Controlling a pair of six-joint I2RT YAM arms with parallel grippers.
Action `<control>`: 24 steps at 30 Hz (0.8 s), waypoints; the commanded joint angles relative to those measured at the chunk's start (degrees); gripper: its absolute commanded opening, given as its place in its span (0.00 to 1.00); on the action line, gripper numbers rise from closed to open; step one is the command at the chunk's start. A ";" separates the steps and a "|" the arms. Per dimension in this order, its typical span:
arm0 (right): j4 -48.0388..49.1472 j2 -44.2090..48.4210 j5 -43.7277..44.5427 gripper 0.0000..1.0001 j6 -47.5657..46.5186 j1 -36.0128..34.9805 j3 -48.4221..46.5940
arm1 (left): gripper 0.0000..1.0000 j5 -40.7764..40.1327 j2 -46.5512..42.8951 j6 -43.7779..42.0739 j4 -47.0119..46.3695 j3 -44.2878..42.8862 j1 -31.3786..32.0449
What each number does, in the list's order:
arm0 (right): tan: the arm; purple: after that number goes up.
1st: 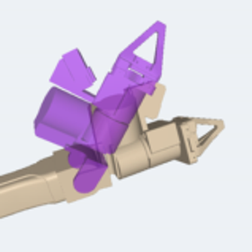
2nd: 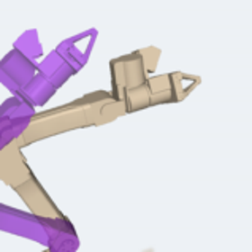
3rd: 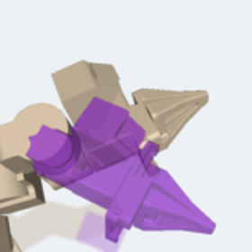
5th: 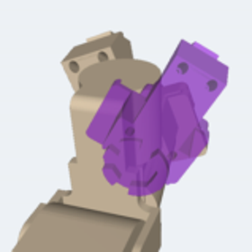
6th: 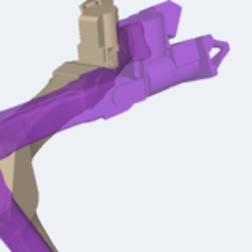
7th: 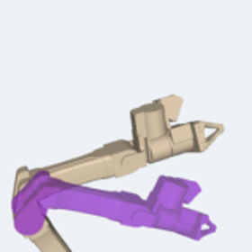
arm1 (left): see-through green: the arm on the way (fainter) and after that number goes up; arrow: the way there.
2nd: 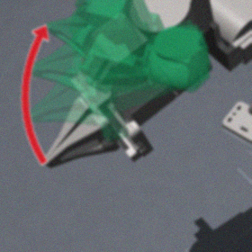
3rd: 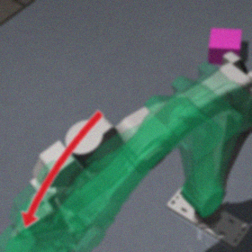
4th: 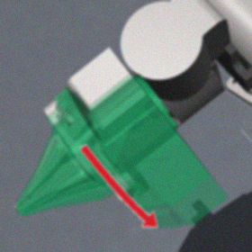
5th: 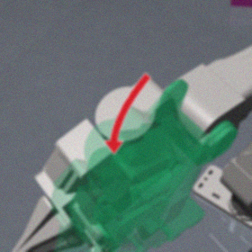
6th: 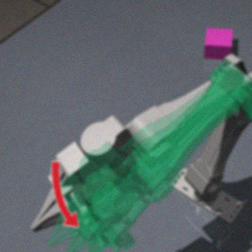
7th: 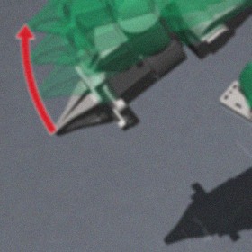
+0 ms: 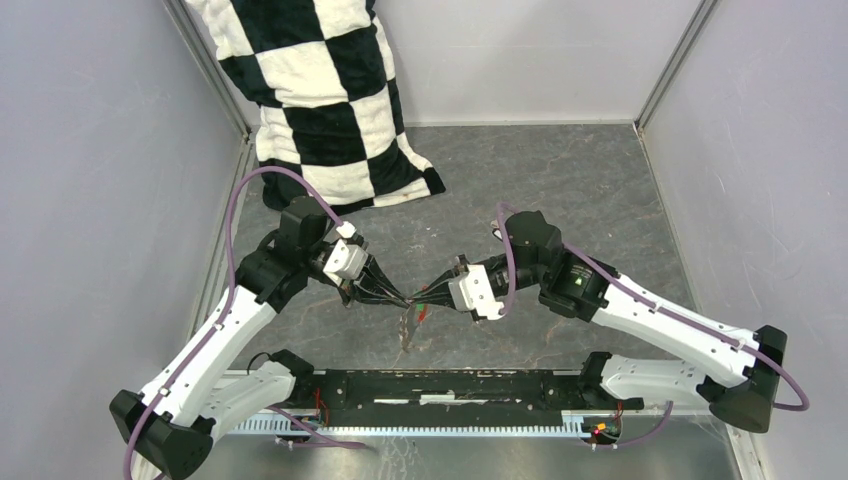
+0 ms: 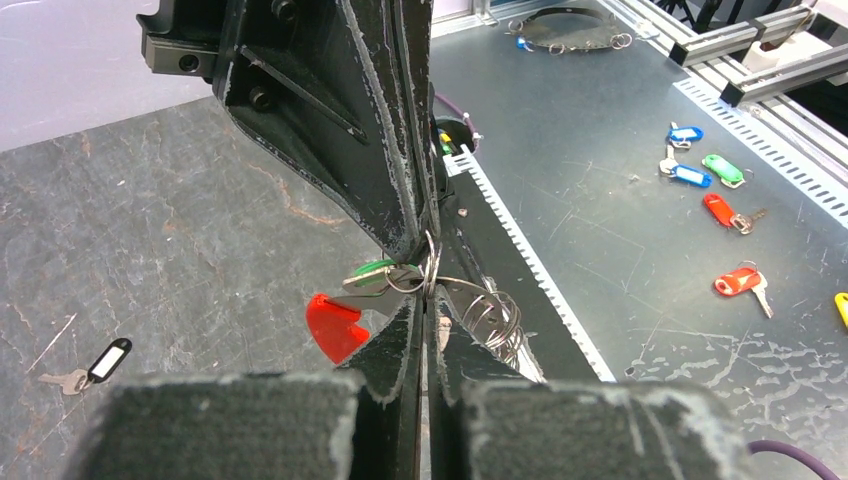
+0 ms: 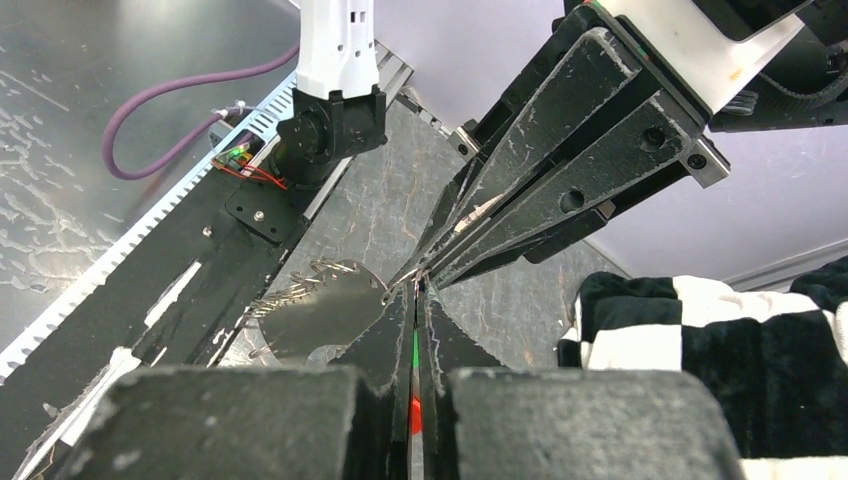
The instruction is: Put the keys on the keyring
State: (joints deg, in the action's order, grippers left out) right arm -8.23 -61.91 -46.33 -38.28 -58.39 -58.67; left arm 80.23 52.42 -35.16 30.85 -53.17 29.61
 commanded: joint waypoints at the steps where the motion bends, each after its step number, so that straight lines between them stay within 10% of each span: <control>1: 4.39 -1.79 3.60 0.00 0.97 -0.40 -3.59 | 0.02 0.72 -0.66 -1.06 -1.96 -0.29 0.72; 24: -3.18 -3.08 -0.34 0.07 0.49 -0.39 -5.13 | 0.02 -0.71 -0.92 -1.48 -1.82 -0.87 1.07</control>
State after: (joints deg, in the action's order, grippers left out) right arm -11.16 -66.37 -46.48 -37.34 -58.41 -64.75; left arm 79.05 52.34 -35.18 31.18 -53.06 30.09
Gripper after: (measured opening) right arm 0.080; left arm 0.025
